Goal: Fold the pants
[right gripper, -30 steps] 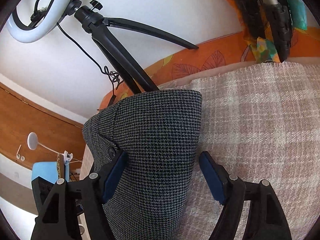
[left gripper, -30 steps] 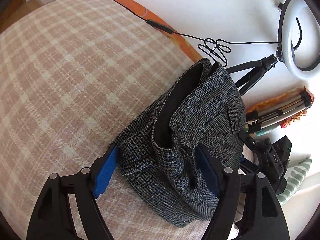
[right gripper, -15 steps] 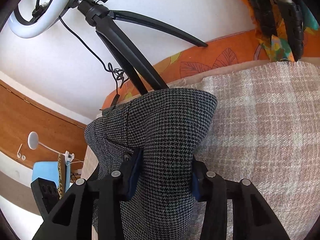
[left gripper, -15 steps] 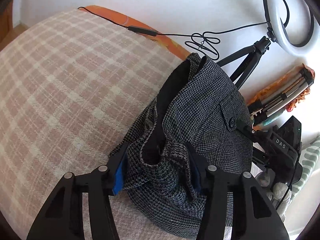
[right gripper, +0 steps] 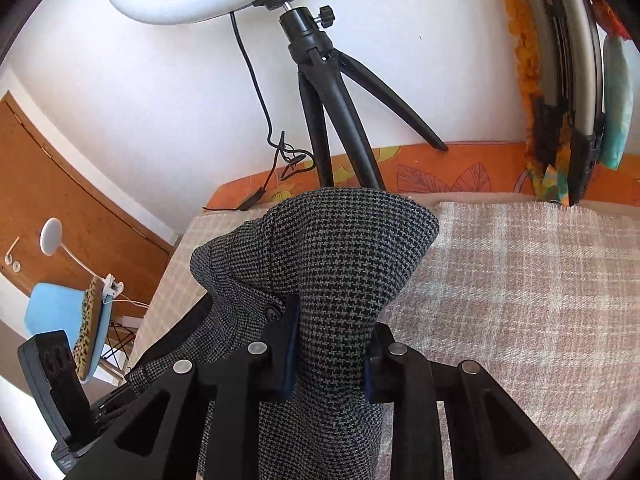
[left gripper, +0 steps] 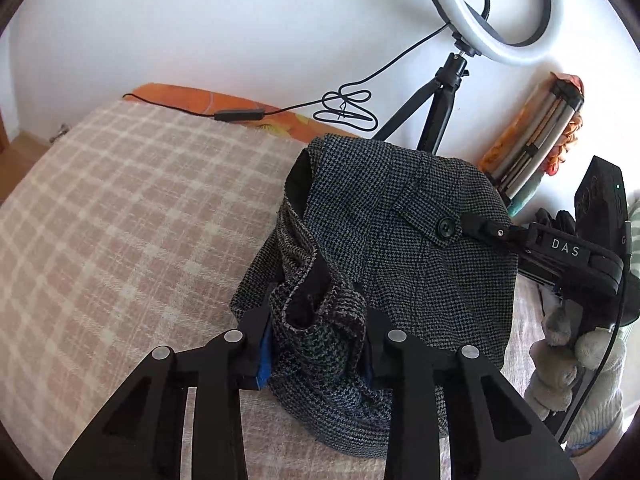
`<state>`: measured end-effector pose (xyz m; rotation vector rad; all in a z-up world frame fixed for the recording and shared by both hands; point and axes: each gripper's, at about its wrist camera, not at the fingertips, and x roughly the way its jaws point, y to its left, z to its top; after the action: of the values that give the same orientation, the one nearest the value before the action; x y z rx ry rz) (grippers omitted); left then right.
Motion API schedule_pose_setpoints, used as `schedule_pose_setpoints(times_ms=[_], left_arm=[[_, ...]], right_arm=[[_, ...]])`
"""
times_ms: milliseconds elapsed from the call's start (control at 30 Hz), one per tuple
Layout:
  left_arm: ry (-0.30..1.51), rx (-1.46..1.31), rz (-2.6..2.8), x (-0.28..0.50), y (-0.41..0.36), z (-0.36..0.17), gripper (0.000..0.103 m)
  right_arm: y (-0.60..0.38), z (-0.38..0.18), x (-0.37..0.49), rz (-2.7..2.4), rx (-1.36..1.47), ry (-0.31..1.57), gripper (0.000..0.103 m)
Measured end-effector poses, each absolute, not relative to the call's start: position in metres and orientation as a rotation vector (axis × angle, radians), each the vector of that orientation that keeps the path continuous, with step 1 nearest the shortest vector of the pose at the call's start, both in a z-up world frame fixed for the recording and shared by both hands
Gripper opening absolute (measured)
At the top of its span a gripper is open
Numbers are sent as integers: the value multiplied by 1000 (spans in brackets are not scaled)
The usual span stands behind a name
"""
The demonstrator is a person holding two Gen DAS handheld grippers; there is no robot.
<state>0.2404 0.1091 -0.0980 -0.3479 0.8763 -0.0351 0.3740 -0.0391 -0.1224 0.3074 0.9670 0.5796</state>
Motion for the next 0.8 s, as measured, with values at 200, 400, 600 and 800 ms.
schedule_pose_setpoints(times_ms=[200,400,600,800], left_arm=[[839,-330,-56,228,103,-83,30],[787,-278,-97,214,88,-59,26],[753,-247,-138,208,72,-39,22],[737,-235,-189,205,50,-27,20]], right_arm=[[-36,-107,357,575,276,940,23],[-39,-90,340,575,270,904,23],[-56,-68,321,570,275,860,22],[-101,-47,311,543,274,820,21]])
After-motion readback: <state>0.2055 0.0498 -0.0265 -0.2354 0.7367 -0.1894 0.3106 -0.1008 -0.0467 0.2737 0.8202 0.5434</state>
